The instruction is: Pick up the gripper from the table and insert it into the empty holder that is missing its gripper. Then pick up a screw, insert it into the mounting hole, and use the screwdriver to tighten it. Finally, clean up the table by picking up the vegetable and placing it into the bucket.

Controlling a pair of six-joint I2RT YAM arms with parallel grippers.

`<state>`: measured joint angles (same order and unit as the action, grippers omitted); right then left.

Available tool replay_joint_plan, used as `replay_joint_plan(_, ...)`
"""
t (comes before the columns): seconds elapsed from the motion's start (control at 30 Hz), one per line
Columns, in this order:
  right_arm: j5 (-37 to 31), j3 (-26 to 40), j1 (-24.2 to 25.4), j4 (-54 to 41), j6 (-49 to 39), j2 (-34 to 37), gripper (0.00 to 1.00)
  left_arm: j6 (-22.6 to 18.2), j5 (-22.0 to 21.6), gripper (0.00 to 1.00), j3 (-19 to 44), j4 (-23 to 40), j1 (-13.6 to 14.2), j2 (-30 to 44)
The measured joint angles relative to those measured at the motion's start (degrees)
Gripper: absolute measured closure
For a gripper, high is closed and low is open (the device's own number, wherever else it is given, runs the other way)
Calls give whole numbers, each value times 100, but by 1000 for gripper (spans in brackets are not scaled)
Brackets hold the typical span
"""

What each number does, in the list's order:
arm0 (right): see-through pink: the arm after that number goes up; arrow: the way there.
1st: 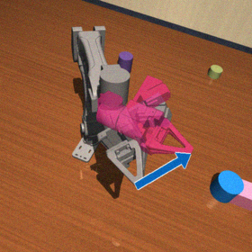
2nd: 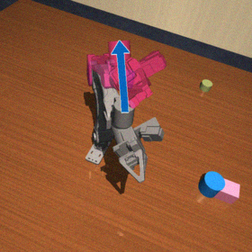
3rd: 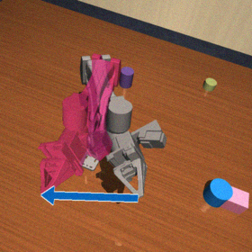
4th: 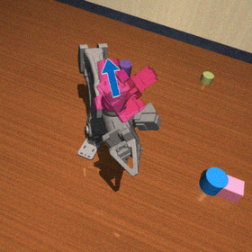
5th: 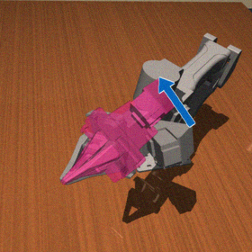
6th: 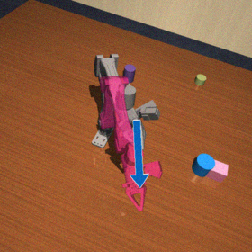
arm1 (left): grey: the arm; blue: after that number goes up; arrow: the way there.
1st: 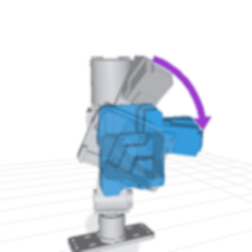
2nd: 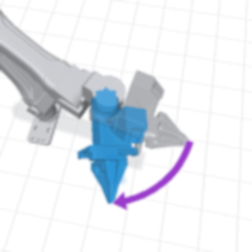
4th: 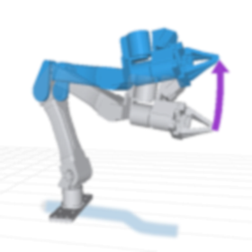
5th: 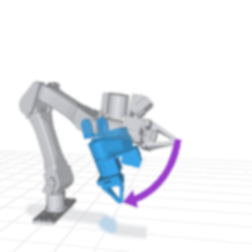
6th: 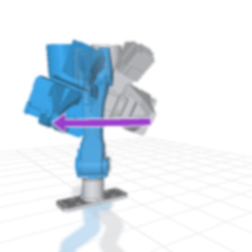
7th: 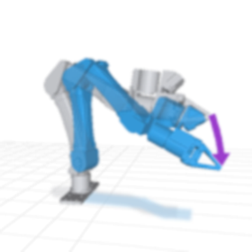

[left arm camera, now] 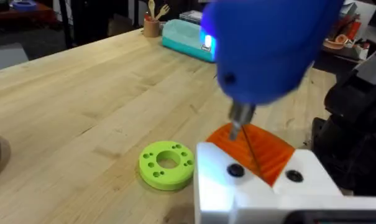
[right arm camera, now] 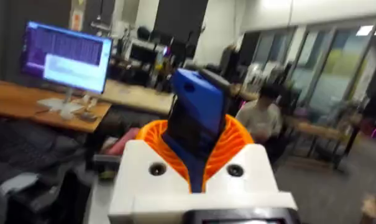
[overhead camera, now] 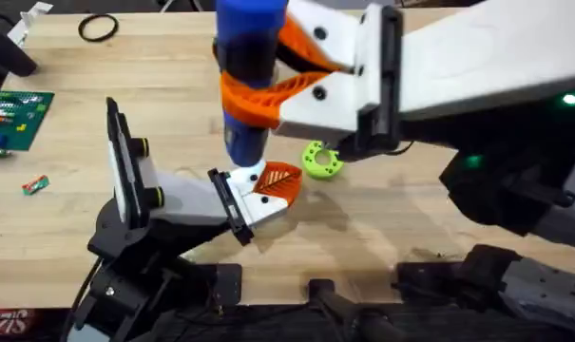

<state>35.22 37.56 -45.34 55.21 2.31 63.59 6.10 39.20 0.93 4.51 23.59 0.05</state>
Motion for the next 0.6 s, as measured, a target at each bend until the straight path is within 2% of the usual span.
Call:
replay_joint_plan(0.17, -160, -2, 3, 763, 0, -6, 945, -1, 0, 985, 0, 0, 0, 0)
replay_joint_plan(0.33, -422, -2, 27, 721, 2, -15, 945, -2, 0, 985, 0, 0, 0, 0)
replay_joint_plan(0.6, -895, -2, 503, -558, -462, -22, 945, 0, 0, 985, 0, 0, 0, 0)
